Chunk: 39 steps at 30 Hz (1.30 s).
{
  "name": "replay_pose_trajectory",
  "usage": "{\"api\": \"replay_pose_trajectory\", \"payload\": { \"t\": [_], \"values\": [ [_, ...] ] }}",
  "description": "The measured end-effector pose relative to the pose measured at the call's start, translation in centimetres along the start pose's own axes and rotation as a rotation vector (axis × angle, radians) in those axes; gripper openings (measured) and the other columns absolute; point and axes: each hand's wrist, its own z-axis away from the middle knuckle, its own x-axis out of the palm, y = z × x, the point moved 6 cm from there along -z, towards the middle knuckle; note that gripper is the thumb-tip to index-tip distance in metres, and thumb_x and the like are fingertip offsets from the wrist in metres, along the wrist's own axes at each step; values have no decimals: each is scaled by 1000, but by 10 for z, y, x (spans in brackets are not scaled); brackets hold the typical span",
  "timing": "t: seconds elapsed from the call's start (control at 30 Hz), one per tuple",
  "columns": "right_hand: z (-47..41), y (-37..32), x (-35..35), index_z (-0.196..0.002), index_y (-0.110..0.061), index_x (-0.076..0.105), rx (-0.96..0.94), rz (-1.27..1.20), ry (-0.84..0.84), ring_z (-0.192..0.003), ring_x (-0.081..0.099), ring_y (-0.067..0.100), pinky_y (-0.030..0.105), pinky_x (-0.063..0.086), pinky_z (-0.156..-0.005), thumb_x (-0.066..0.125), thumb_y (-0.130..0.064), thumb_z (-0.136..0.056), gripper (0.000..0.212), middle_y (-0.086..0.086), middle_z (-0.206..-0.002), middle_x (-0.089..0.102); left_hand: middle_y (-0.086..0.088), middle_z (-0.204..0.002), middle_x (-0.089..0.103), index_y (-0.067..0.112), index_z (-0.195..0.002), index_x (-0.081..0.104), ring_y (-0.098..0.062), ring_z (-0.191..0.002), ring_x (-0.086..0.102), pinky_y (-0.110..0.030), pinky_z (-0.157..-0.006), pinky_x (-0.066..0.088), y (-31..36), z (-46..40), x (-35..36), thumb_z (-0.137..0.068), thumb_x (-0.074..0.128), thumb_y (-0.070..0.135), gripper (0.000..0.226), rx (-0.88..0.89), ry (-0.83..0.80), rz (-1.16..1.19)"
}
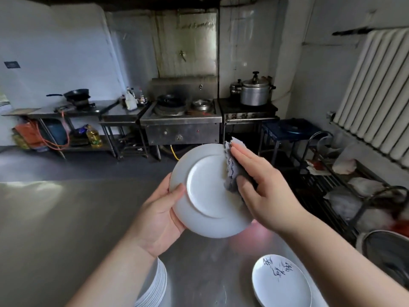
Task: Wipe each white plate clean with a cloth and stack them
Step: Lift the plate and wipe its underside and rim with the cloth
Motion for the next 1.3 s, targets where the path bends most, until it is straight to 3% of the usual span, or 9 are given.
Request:
{"api": "replay_pose_trajectory", "payload": {
  "t": [0.17, 0.27, 0.37, 0.6, 0.8, 0.9, 1.0, 1.17, 1.3],
  "values": [
    [72, 1, 58, -169, -21, 6, 86, -83, 144, -162, 6, 9, 20, 10, -126, 44, -23, -107, 72, -13, -176, 2, -14, -151, 59, 22, -146, 58, -31, -135, 60, -46, -94, 59, -8, 1, -7, -95, 66, 23, 52, 57, 83, 12],
    [50, 11, 49, -169, -25, 12, 140, 47, 124, -157, 8, -4, 10, 9, -122, 38, -41, -108, 69, -20, -174, 6, -14, -152, 57, 23, -146, 57, -33, -135, 60, -52, -94, 58, -19, 6, -8, -97, 63, 23, 49, 0, 75, -10],
    [12, 15, 24, -166, -24, 26, 103, 124, 88, -151, 11, -17, 2, 11, -117, 42, -38, -108, 63, -16, -172, 19, -13, -153, 57, 25, -149, 55, -31, -135, 60, -50, -92, 58, -22, 7, -6, -99, 61, 23, 50, 18, 74, 7],
    [60, 11, 64, -169, -21, 4, 166, -81, 181, -161, -2, 5, 20, 5, -127, 39, -40, -109, 72, -16, -175, -3, -14, -153, 57, 27, -149, 53, -35, -137, 58, -50, -94, 58, -37, 3, 1, -98, 61, 20, 52, 43, 85, 125],
    [5, 22, 11, -143, -22, 65, 178, -221, 153, -141, 45, -8, 10, 32, -116, 52, -15, -80, 64, -24, -150, 55, -9, -155, 55, 31, -149, 55, -32, -138, 57, -60, -98, 55, -35, 2, -3, -97, 63, 32, 53, -108, 21, 89],
    [-22, 18, -2, -136, -25, 71, 135, -224, 17, -137, 50, -8, 16, 35, -118, 51, -11, -75, 66, -26, -142, 61, -13, -148, 61, 28, -142, 63, -31, -125, 67, -54, -83, 61, -24, -1, -6, -96, 63, 28, 47, -132, 26, 22],
    [-15, 13, 4, -150, -19, 58, 103, -172, 24, -148, 38, -4, 27, 29, -126, 53, -10, -90, 61, -16, -158, 49, -16, -146, 62, 23, -142, 64, -30, -120, 69, -48, -79, 62, -15, -2, -7, -96, 61, 22, 46, -73, 66, 8],
    [61, 3, 64, -168, -20, -3, 55, -80, 21, -162, -2, 13, 27, 5, -129, 48, -39, -109, 80, -10, -176, -6, -16, -145, 63, 21, -145, 59, -34, -125, 67, -49, -82, 61, -12, 1, -11, -93, 66, 23, 53, 13, 114, 45],
    [48, 14, 53, -168, -20, 2, 48, 13, -69, -161, -2, 5, 20, 4, -128, 33, -65, -106, 83, -15, -175, -5, -17, -148, 60, 20, -149, 54, -36, -130, 63, -51, -86, 60, -20, 4, -17, -101, 57, 18, 49, 4, 122, 61]
  ]
}}
